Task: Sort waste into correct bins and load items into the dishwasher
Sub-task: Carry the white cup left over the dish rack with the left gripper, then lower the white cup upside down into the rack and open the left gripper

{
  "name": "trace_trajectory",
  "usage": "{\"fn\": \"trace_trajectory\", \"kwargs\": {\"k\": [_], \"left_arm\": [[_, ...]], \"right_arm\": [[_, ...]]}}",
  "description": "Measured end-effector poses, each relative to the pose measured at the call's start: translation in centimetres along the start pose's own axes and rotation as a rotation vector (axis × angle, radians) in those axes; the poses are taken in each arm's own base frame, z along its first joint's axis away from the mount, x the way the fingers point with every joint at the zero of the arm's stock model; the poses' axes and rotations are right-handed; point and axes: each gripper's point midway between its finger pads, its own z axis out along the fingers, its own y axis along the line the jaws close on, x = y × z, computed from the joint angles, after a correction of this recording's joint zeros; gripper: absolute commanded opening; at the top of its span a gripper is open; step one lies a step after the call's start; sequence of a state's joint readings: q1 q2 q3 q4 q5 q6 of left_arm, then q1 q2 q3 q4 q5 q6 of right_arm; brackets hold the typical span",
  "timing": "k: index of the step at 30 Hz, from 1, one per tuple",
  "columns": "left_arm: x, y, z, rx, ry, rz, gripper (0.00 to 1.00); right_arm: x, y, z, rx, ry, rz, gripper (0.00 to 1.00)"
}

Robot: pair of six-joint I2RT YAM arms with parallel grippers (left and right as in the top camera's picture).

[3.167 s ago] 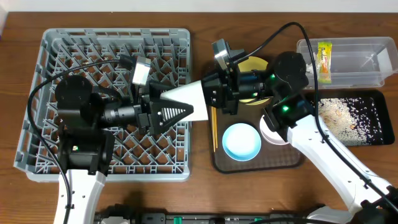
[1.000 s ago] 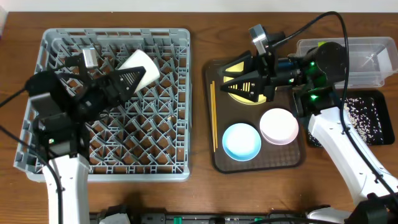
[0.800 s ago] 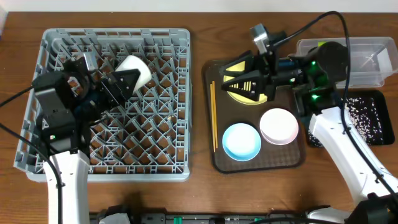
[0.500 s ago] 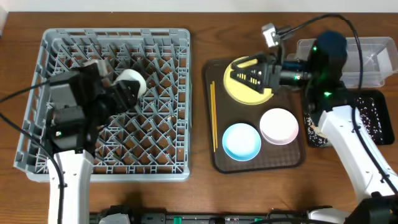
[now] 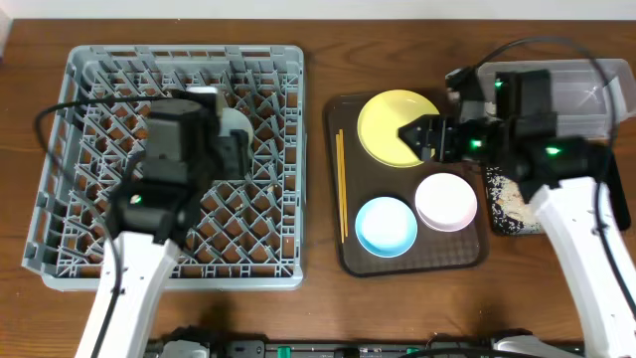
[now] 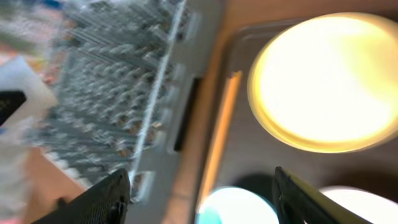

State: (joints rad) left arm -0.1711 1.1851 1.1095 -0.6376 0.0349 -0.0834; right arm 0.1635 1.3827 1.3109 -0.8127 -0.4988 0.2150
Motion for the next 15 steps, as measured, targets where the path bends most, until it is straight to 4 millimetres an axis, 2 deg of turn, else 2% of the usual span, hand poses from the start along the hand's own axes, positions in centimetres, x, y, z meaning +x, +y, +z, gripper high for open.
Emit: {"fn": "trace_trajectory", "kwargs": {"k": [4,8,11,15], "left_arm": [[1.9,-0.7,2.2,-0.030,0.102,0.048,0.20],[4.0,-1.2,4.0,-0.047,0.199,0.082,0.19],[5.0,-1.4,4.2,-0.050,0.242,0.097,0.19],[5.6,-1.5,3.5,-0.053,0.282,0.089,0.20]], "right_arm": [[-0.9,0.4,-2.4,0.083,-0.029,-0.067,0.71],[-0.9,-0.1,-3.0,0.129,-0.027,-0.085,0.71],[-0.5,-0.5,-3.0,0.150,-0.010,-0.082,0.71],[-0.1,-0.8,-3.0,0.161,0.004,-0.082,0.71]]}}
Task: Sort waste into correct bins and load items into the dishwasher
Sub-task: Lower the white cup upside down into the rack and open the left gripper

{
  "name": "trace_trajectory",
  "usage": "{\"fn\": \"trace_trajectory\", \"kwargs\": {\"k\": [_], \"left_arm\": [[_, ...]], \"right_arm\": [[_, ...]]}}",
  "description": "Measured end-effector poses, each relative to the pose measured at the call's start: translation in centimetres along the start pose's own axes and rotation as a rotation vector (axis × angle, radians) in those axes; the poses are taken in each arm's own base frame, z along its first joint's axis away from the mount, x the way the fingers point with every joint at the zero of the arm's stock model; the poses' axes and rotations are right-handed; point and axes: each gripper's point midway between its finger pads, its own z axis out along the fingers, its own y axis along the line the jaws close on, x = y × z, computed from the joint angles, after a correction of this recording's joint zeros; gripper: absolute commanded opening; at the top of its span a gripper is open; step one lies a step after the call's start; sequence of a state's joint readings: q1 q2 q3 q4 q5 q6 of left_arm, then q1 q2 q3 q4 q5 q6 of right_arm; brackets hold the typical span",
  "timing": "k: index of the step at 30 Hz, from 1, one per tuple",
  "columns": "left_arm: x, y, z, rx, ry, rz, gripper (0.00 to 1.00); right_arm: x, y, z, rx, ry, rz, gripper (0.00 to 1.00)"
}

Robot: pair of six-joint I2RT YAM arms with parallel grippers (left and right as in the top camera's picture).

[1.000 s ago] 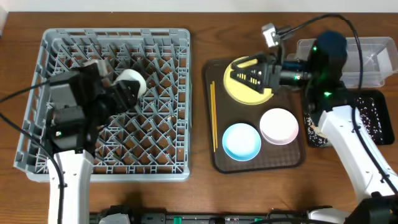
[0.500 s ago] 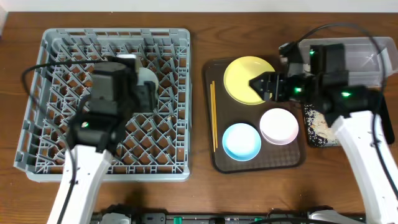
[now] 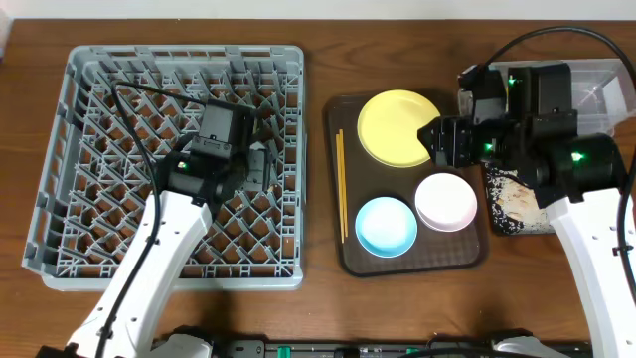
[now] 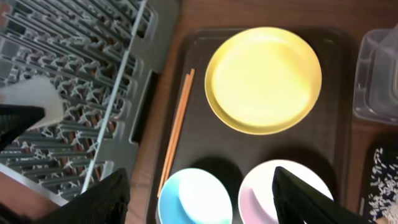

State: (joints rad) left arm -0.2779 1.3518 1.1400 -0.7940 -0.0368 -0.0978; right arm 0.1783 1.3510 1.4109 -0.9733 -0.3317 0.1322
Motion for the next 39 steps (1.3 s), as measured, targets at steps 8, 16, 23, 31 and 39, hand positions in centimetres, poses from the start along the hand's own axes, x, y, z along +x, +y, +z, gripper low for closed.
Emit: {"fn": "trace_trajectory", "kwargs": {"k": [8,16,23,31,39], "left_arm": [[1.9,0.1,-0.6,-0.001,0.087,-0.046,0.20],[3.0,0.4,-0.7,-0.022,0.130,-0.069,0.21],[4.0,1.1,-0.8,-0.055,0.166,-0.071,0.21],[4.2,1.1,0.0,-0.065,0.194,-0.075,0.21],[4.9,1.0,1.6,-0.080,0.253,-0.083,0.36]], "right_arm": [[0.2,-0.2,0.0,0.009,0.009,-0.002,0.71],[0.4,0.1,0.1,0.007,0.015,-0.012,0.71],[0.5,0.6,0.2,-0.001,0.020,-0.022,0.71],[0.6,0.6,0.2,-0.001,0.021,-0.021,0.71],[0.6,0.6,0.2,0.000,0.022,-0.021,0.72]]}}
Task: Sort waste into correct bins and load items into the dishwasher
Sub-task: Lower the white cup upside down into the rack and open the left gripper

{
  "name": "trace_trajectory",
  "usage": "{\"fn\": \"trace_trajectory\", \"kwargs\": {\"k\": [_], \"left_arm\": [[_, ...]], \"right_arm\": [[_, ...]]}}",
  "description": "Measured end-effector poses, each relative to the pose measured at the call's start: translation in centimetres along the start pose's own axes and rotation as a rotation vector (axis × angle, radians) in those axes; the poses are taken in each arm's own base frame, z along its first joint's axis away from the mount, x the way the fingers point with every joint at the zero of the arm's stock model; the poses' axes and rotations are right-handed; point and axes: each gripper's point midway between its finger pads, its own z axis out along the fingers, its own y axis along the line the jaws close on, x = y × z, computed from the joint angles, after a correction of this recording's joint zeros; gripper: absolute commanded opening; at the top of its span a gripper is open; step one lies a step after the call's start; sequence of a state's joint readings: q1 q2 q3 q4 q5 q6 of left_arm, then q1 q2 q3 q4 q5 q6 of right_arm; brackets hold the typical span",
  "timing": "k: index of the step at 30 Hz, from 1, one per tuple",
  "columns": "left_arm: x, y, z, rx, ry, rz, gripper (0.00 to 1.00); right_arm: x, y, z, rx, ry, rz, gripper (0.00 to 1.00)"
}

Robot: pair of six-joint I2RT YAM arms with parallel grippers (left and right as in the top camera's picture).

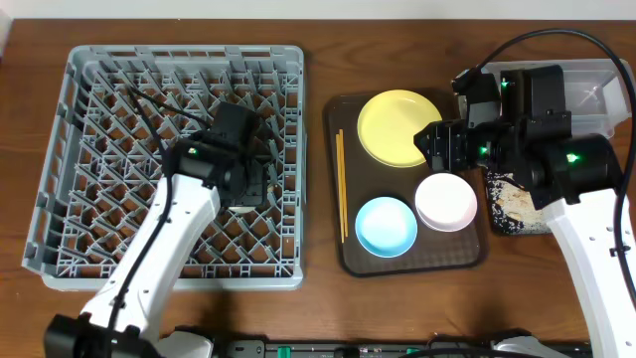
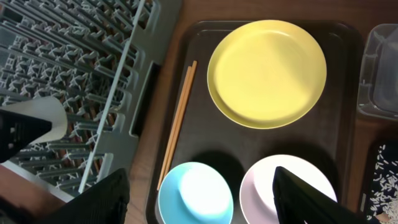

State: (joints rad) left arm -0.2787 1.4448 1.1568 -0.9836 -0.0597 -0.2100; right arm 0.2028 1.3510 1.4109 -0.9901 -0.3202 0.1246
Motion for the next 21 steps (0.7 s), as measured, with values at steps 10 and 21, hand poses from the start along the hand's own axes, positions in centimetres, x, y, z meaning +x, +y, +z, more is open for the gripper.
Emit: {"fn": "trace_trajectory", "kwargs": {"k": [10,21], "left_arm": [[0.12,-0.03,0.47,-0.005,0.017,0.003,0.74],[0.12,-0.02,0.47,-0.005,0.017,-0.001,0.81]], "right_arm": [[0.00,0.00,0.00,0.000,0.000,0.000,0.72],[0.01,0.00,0.00,0.000,0.000,0.000,0.72]]}}
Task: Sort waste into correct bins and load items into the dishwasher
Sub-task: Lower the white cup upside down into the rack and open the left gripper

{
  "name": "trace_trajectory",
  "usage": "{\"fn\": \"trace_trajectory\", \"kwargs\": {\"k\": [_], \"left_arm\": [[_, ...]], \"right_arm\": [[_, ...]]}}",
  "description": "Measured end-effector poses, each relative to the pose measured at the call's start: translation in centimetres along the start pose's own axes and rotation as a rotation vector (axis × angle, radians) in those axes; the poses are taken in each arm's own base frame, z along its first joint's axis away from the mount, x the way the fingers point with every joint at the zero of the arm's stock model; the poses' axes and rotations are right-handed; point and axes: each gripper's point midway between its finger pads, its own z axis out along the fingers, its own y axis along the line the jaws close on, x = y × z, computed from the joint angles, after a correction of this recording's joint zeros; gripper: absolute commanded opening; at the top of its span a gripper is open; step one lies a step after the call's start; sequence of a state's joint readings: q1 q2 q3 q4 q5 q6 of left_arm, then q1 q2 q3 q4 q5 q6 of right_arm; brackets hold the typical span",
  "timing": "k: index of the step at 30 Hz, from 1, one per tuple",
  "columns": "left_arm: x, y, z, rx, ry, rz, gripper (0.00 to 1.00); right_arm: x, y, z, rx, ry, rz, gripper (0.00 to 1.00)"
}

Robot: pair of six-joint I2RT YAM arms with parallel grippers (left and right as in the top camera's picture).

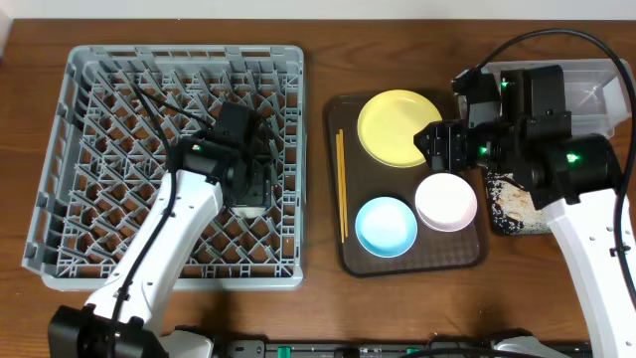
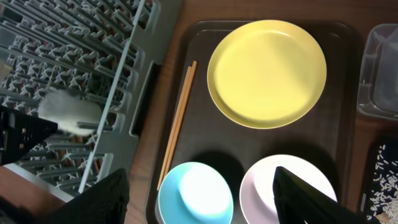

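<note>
A white cup lies blurred and tipped on its side in the grey dish rack, right against my left gripper. I cannot make out whether those fingers still hold it. On the brown tray are a yellow plate, a blue bowl, a pink bowl and orange chopsticks. My right gripper hangs open above the two bowls with nothing in it.
A clear plastic bin stands at the back right. In front of it lies a black tray with rice scraps, partly under my right arm. Bare wooden table shows between rack and tray.
The white cup stood fairly upright at my left gripper; now it is tipped over to the right in the rack and blurred. The left gripper shifted slightly. The right arm has not moved.
My left gripper first carried the white cup over the back middle of the rack, then stood lower near the rack's centre, then further right and forward. The cup now lies tipped among the rack's pegs. My right gripper has stayed open over the tray.
</note>
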State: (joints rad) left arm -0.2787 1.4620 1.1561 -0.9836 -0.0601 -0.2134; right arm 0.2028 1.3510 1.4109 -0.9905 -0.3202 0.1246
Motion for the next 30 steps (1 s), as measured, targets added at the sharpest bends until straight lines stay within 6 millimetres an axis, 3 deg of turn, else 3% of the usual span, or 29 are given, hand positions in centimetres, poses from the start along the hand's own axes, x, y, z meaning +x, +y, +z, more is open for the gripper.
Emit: {"fn": "trace_trajectory", "kwargs": {"k": [10,13,18,23,30], "left_arm": [[0.3,0.2,-0.8,0.002,-0.004,0.000,0.81],[-0.2,0.3,-3.3,0.019,-0.065,-0.007,0.81],[-1.5,0.7,-10.4,0.097,-0.307,-0.036,0.81],[0.1,0.6,-16.4,0.220,-0.497,-0.041,0.81],[3.1,-0.3,-21.4,0.389,-0.648,0.009,0.81]], "right_arm": [[0.0,0.0,0.0,0.000,0.000,0.000,0.70],[0.2,0.0,-0.1,0.001,0.005,0.001,0.70],[0.8,0.4,-1.7,0.004,-0.006,-0.009,0.70],[2.7,-0.1,-3.3,0.053,0.032,-0.003,0.71],[5.3,-2.0,-2.1,0.134,0.173,0.036,0.66]]}}
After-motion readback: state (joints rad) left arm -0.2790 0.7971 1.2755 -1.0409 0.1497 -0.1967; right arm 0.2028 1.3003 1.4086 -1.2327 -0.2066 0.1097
